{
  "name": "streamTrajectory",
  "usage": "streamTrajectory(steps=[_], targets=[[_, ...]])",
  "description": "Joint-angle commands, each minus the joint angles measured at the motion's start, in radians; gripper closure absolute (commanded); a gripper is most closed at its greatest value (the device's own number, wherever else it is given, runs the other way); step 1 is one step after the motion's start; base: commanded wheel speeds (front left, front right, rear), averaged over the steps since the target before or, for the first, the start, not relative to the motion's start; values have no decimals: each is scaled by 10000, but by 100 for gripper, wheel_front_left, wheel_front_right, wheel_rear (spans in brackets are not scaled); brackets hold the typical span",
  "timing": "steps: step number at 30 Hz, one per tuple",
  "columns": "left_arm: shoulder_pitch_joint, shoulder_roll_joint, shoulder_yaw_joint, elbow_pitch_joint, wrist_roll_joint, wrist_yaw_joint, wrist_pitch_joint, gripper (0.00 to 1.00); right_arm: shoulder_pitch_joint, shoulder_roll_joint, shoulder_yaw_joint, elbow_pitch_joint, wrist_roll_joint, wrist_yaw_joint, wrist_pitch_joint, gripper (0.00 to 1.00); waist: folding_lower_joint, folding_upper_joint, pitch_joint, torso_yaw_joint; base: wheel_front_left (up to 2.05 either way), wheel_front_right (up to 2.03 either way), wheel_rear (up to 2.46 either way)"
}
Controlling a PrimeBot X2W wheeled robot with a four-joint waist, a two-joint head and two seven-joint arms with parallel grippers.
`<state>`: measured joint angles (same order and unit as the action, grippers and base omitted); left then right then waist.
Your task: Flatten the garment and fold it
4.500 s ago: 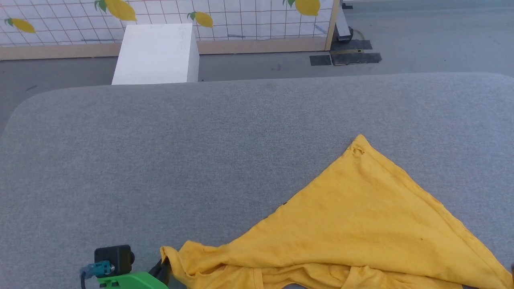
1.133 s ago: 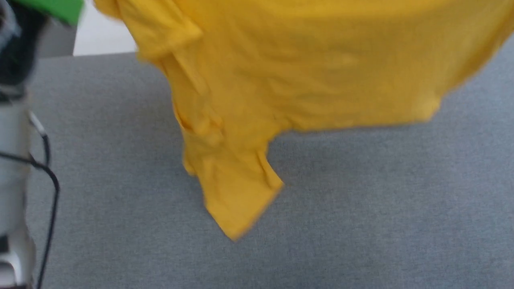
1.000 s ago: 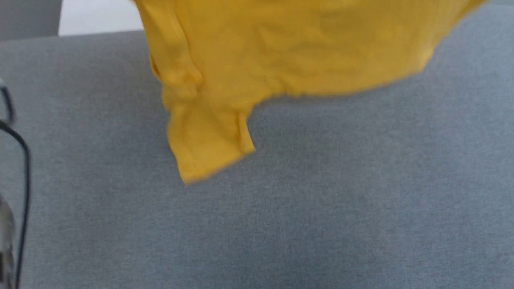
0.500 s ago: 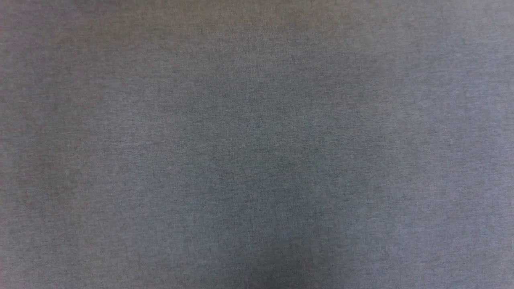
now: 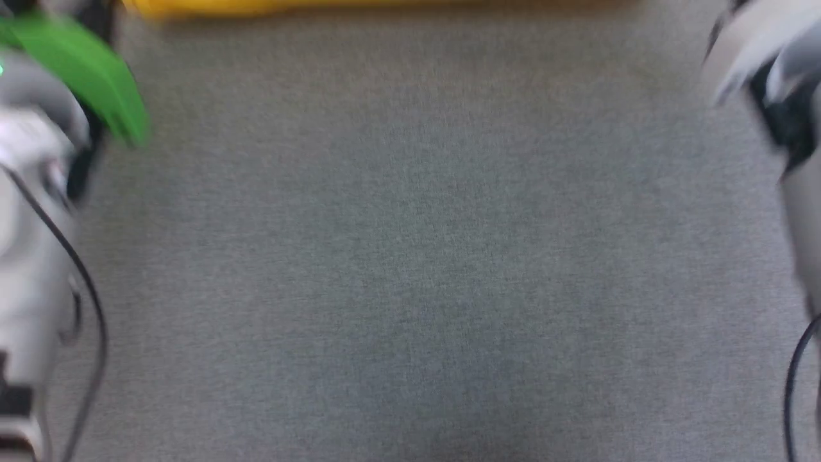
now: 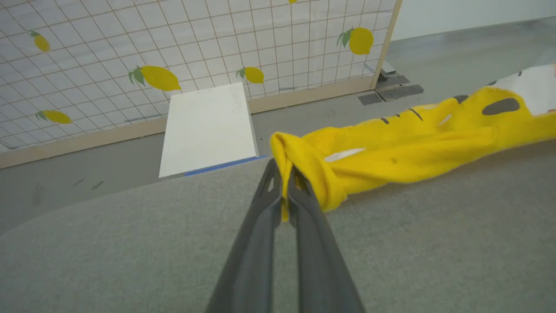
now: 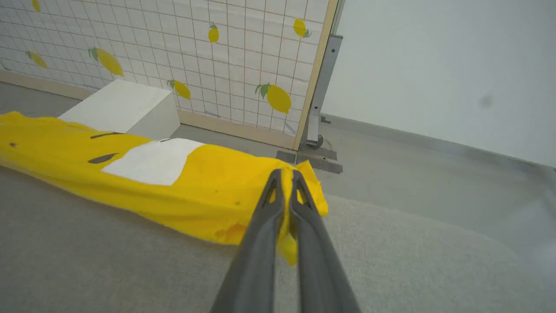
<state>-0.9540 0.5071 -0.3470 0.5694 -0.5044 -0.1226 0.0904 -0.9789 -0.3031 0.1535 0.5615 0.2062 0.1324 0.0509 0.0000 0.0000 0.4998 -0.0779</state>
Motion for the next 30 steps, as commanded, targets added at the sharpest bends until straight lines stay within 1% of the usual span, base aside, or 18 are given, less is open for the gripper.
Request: streamTrajectory(steps=[1, 2, 5, 6, 8, 10, 17, 20, 23, 27, 30], targets=[[622, 91, -153, -105, -240, -54, 195, 100, 562, 0, 46, -17, 221, -17, -77, 100, 0, 0, -1024, 232, 0, 0, 0], [2216, 294, -569, -630, -792, -70, 881, 100, 1972, -46, 78, -206, 667, -17, -41, 100, 0, 0, -1654, 317, 0, 0, 0], [3796, 494, -799, -1357, -1320, -73, 1488, 100, 3418, -123, -8, -532, 830, -17, 36, 100, 0, 0, -2212, 380, 0, 0, 0], [4731, 582, -834, -1851, -1646, -8, 1769, 100, 4304, -84, -193, -805, 915, -17, 104, 100, 0, 0, -2499, 406, 0, 0, 0], [5512, 681, -917, -2327, -1812, 109, 2003, 100, 5019, -42, -358, -1088, 905, -17, 191, 100, 0, 0, -2703, 437, 0, 0, 0], [6369, 735, -904, -2905, -2063, 377, 2194, 100, 5756, 35, -628, -1442, 857, -17, 282, 100, 0, 0, -2900, 469, 0, 0, 0], [9043, 1032, -779, -5003, -2737, 1667, 2911, 100, 7865, 315, -1521, -2726, 504, -17, 1216, 100, 0, 0, -3379, 584, 0, 0, 0], [9911, 1233, -725, -5615, -2847, 2173, 3141, 100, 8586, 427, -1898, -3226, 352, -17, 1810, 100, 0, 0, -3558, 626, 0, 0, 0], [10922, 1426, -686, -6352, -3007, 2680, 3353, 100, 9551, 613, -2368, -3934, 186, -17, 2754, 100, 0, 0, -3744, 703, 0, 0, 0], [11975, 1478, -718, -7062, -3250, 3228, 3612, 100, 10645, 896, -2992, -4722, 103, -17, 3779, 100, 0, 0, -3875, 767, 0, 0, 0], [12367, 1411, -737, -7458, -3178, 3420, 3386, 100, 11260, 1223, -3394, -5184, 103, -17, 4207, 100, 0, 0, -3896, 809, 0, 0, 0]])
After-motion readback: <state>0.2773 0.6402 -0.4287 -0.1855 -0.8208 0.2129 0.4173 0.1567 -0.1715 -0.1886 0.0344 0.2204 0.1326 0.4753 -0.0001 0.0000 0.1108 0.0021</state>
